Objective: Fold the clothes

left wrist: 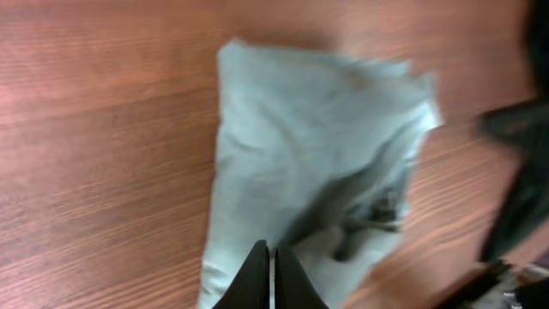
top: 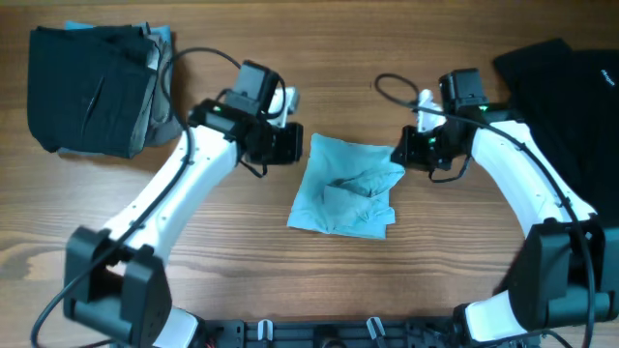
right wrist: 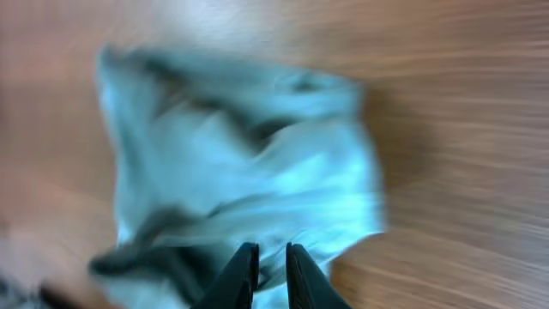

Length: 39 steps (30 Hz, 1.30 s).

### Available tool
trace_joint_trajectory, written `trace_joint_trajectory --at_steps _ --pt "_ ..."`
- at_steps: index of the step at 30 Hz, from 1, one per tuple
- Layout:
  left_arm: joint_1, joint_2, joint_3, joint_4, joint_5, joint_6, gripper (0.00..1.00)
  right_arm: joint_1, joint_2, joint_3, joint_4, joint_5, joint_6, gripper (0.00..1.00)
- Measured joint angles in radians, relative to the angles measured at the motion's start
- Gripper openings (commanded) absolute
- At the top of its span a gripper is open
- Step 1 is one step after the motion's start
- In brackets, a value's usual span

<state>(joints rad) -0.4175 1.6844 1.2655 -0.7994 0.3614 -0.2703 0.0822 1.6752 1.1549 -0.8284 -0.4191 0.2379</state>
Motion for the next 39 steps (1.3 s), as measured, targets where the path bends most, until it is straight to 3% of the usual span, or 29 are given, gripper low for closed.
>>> trace_joint_trajectory --at_steps 6,12,19,21,28,29,30,32,34,36,37,38,39 --pt "-0.093 0.120 -0.095 0.093 0.031 0.008 0.04 -0.045 0.000 0.000 0.029 0.017 0.072 0.16" --pt "-0.230 0.151 -0.096 0.142 0.243 0.007 0.04 -0.044 0.000 0.000 0.030 0.017 0.088 0.16" --pt "-0.328 0.118 -0.080 0.041 0.370 0.064 0.10 -0.044 0.000 0.000 0.030 0.017 0.098 0.18" --pt "-0.312 0.089 -0.067 -0.013 0.368 0.084 0.24 -0.044 0.000 0.000 0.030 0.016 0.094 0.25" --pt "-0.112 -0.064 0.005 -0.088 0.293 0.116 0.43 -0.020 0.000 0.001 -0.038 -0.077 -0.092 0.35" --pt "-0.079 -0.084 0.010 -0.089 0.279 0.117 0.43 -0.008 0.000 0.001 -0.050 -0.083 -0.114 0.34" --pt "-0.040 -0.104 0.014 -0.093 0.262 0.117 0.32 0.011 0.000 0.001 -0.067 -0.089 -0.140 0.31" --pt "0.017 -0.125 0.018 -0.108 0.229 0.115 0.21 0.056 0.000 0.001 -0.084 -0.097 -0.184 0.19" --pt "0.055 -0.126 0.019 -0.146 0.187 0.126 0.23 0.113 0.000 0.001 -0.085 -0.085 -0.191 0.13" --pt "0.070 -0.116 0.017 -0.188 0.151 0.127 0.33 0.156 0.000 0.000 -0.077 -0.056 -0.167 0.11" --pt "0.072 -0.109 0.015 -0.212 0.136 0.129 0.37 0.172 0.000 0.000 -0.073 -0.041 -0.152 0.13" --pt "0.072 -0.100 0.009 -0.229 0.126 0.134 0.43 0.177 0.000 0.000 -0.077 -0.029 -0.135 0.31" --pt "0.072 -0.091 0.002 -0.238 0.120 0.139 0.46 0.178 0.000 0.000 -0.086 -0.023 -0.124 0.39"
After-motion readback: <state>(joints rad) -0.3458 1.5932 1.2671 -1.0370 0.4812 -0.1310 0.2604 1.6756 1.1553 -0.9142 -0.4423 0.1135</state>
